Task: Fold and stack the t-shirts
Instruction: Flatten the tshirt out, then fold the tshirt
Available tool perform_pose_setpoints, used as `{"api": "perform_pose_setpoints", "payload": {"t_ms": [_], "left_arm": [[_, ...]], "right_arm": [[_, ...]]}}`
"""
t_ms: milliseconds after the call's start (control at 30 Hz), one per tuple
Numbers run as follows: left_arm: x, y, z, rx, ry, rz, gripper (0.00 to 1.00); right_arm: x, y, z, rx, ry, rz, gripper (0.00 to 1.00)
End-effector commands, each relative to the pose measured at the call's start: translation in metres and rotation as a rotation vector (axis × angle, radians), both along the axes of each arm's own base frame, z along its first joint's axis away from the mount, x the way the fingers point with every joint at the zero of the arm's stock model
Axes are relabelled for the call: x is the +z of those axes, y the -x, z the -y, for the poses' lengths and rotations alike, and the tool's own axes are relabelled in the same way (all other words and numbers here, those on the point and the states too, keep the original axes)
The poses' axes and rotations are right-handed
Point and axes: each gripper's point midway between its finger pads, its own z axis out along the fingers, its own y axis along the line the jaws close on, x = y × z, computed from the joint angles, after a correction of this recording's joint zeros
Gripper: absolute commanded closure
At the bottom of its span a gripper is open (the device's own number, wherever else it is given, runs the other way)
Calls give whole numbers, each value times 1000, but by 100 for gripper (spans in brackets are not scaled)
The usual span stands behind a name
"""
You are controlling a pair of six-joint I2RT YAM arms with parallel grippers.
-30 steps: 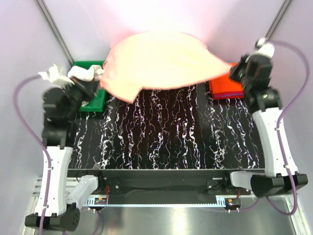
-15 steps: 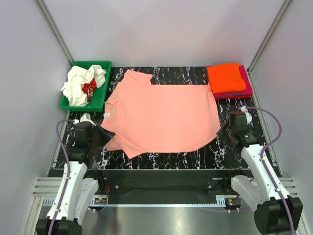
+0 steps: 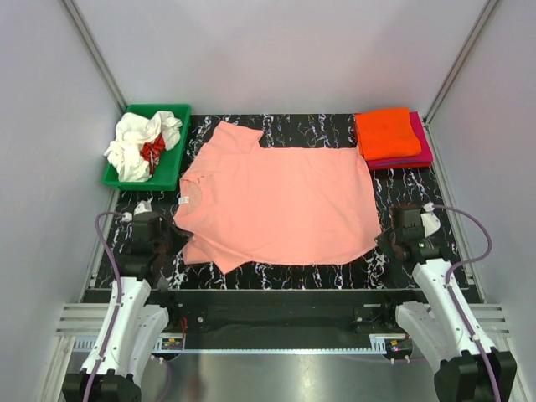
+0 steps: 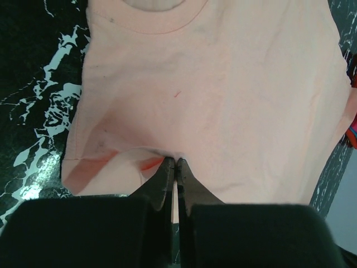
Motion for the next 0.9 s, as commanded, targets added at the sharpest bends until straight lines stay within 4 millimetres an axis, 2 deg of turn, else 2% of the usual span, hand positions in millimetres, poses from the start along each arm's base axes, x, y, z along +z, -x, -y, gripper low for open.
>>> {"api": "perform_pose_setpoints", "payload": {"t_ms": [0, 133, 300, 333, 433, 700, 800, 867], "left_arm": [[12, -6, -13, 47, -54, 41, 100], [22, -8, -16, 44, -81, 60, 100], [28, -10, -22, 59, -114, 70, 100], [31, -8, -22, 61, -107, 71, 100], [39, -2, -21, 57, -108, 90, 100], [55, 9, -30, 71, -163, 138, 100], [64, 1, -30, 73, -163, 190, 100], [61, -7, -30, 60, -178, 179, 100]], "right_arm": [[4, 8, 15, -114, 25, 29, 100], [6, 10, 14, -119, 8, 44, 100], [-5, 11, 13, -141, -6, 26, 100], [-9, 19, 15, -164, -2, -7, 100], [-6, 24, 16, -201, -28, 20, 100], [4, 27, 4, -161, -94, 65, 100], [2, 20, 0, -122, -105, 126, 100], [3, 10, -3, -86, -102, 165, 100]]}}
